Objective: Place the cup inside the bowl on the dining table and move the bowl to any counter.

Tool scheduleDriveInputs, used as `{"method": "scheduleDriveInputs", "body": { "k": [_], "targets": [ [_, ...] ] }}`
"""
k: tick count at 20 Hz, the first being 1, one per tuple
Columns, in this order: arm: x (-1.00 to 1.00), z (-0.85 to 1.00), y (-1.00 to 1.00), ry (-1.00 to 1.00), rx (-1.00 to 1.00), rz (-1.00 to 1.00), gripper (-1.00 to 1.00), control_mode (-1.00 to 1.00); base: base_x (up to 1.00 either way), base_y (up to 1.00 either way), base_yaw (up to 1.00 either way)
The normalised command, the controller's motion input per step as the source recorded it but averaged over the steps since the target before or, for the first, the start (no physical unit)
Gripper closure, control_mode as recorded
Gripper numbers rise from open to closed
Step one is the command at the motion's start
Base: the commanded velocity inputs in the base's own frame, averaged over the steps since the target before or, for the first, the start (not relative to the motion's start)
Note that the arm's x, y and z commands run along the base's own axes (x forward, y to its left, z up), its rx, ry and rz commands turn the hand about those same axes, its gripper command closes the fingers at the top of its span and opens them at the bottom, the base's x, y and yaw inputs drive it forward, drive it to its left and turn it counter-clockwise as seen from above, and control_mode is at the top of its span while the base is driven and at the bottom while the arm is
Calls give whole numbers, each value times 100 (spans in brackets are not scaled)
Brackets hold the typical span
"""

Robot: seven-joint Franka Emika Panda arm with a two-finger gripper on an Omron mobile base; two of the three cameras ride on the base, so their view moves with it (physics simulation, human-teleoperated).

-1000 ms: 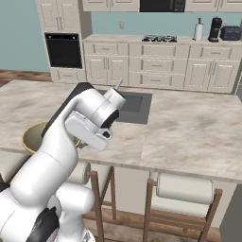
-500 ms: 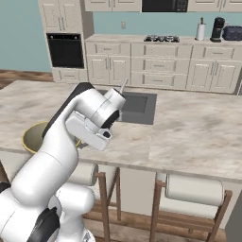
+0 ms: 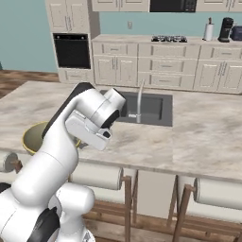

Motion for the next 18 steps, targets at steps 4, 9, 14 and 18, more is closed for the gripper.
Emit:
{"method": "scheduleDriveInputs", "body": {
  "k": [4,9,14,18],
  "targets": [
    [0,0,0,0,0,0,100,100,0,53,0],
    [0,0,0,0,0,0,100,100,0,54,0],
    [0,0,0,0,0,0,100,100,0,56,0],
    [0,0,0,0,0,0,100,100,0,54,0]
  ]
}}
